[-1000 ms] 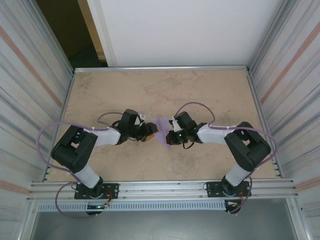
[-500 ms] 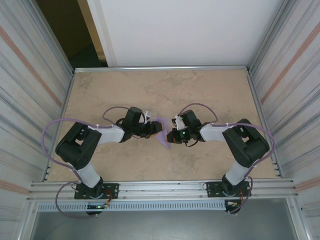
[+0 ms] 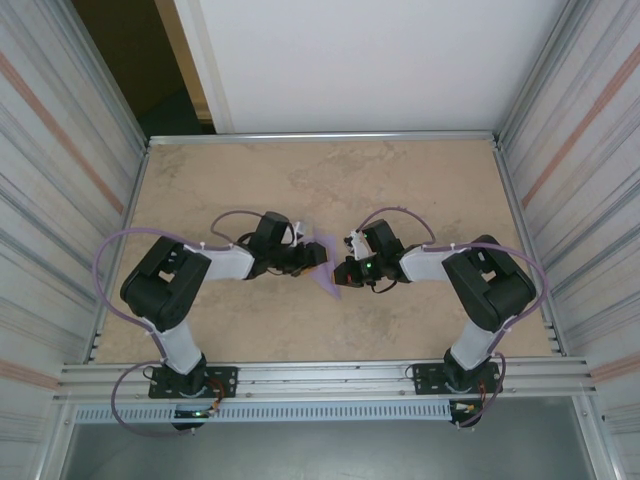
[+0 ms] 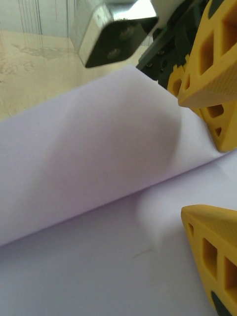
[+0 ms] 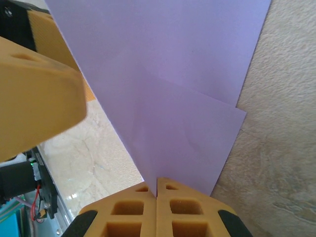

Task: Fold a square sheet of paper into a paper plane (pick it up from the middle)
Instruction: Fourth fold the wing at the center of the table.

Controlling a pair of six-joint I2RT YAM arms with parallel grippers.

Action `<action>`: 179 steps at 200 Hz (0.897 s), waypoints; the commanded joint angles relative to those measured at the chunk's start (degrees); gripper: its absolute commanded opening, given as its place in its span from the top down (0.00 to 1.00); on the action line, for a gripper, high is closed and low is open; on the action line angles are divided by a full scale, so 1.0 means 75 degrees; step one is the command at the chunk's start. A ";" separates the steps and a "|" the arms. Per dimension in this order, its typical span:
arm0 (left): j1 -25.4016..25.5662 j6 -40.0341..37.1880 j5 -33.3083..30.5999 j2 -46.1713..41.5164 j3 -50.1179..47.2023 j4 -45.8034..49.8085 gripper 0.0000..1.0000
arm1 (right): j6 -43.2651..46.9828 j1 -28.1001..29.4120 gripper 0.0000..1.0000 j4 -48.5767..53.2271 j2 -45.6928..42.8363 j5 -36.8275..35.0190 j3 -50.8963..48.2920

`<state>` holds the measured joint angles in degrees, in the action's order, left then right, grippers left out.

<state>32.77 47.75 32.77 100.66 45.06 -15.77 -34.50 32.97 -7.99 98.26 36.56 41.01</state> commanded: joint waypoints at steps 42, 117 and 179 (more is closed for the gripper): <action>0.0144 -0.0202 -0.0479 0.0436 0.0602 0.1444 0.45 | -0.0158 -0.0072 0.96 -0.0068 0.0210 0.0264 -0.0101; 0.0307 -0.0055 -0.1213 0.0803 0.1203 0.3282 0.46 | -0.0180 -0.0119 0.90 0.0028 0.0128 0.0288 -0.0060; 0.0308 0.0089 -0.1218 0.0862 0.1199 0.3336 0.46 | -0.0087 -0.0087 0.67 0.0786 -0.1318 -0.0785 -0.0285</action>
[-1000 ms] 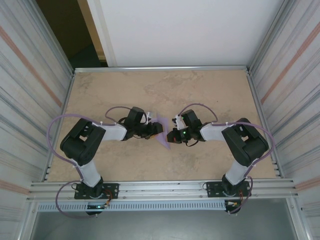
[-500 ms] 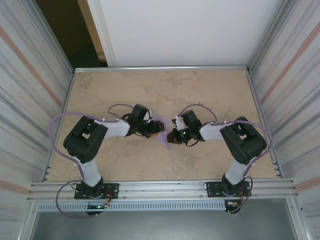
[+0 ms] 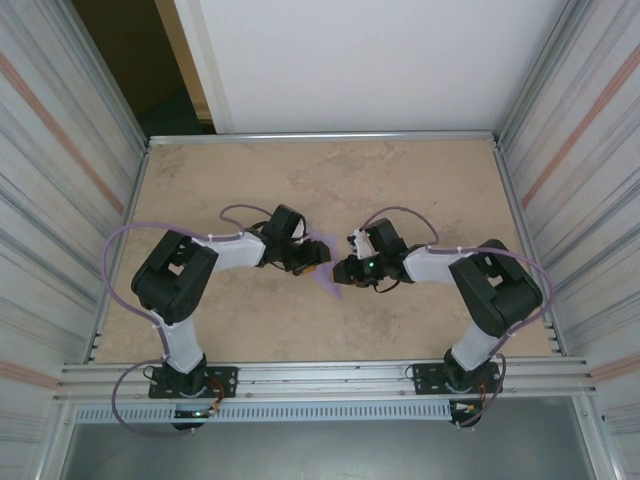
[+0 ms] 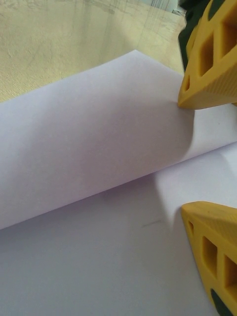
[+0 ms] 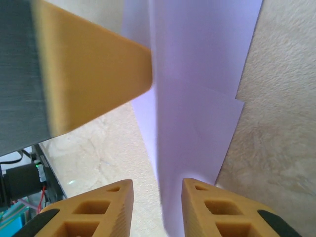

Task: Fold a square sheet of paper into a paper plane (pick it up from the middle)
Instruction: Fourth fold the wing at the center of the table.

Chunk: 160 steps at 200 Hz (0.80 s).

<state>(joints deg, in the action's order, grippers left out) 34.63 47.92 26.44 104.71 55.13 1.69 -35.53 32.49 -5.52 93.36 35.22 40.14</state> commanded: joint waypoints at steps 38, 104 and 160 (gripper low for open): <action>0.0059 0.0099 -0.0336 0.0343 -0.0124 0.0971 0.46 | -0.0186 0.0450 0.65 0.0828 -0.0859 -0.2152 -0.0091; 0.0064 0.0192 -0.0374 0.0462 -0.0001 0.1338 0.47 | -0.0223 0.1326 0.69 0.0867 -0.0010 -0.2999 0.0483; 0.0058 0.0217 -0.0351 0.0556 0.0067 0.1489 0.47 | 0.0182 0.1491 0.75 0.0808 0.0284 -0.3235 0.0682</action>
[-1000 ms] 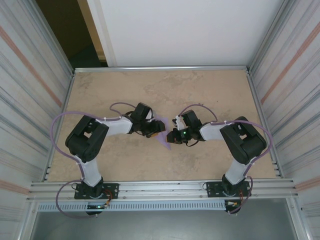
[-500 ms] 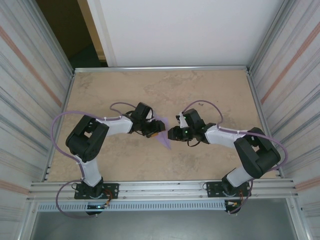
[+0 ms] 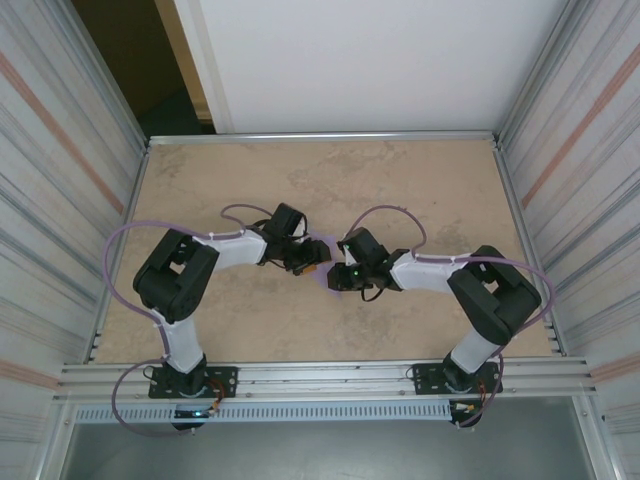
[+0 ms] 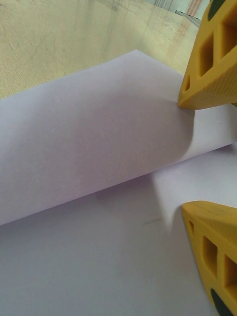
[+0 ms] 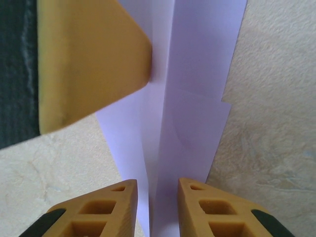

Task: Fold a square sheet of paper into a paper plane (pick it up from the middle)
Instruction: Fourth fold the wing at the center of the table.

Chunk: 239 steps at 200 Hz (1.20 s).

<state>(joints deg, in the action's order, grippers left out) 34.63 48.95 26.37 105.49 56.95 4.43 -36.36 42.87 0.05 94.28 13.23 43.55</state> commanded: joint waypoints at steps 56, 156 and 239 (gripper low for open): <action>0.0064 0.0083 -0.0323 0.0470 -0.0175 0.1150 0.47 | 0.0534 0.0123 0.83 -0.0073 0.0236 -0.0337 0.0235; -0.0014 0.0027 -0.0162 0.0064 -0.0101 0.1035 0.46 | 0.0384 -0.0264 1.00 -0.0559 0.0270 0.0788 -0.0092; -0.0560 -0.0013 0.0440 -0.1632 -0.0626 -0.0385 0.39 | 0.0068 -0.0954 1.00 -0.1319 0.0234 0.2578 -0.0708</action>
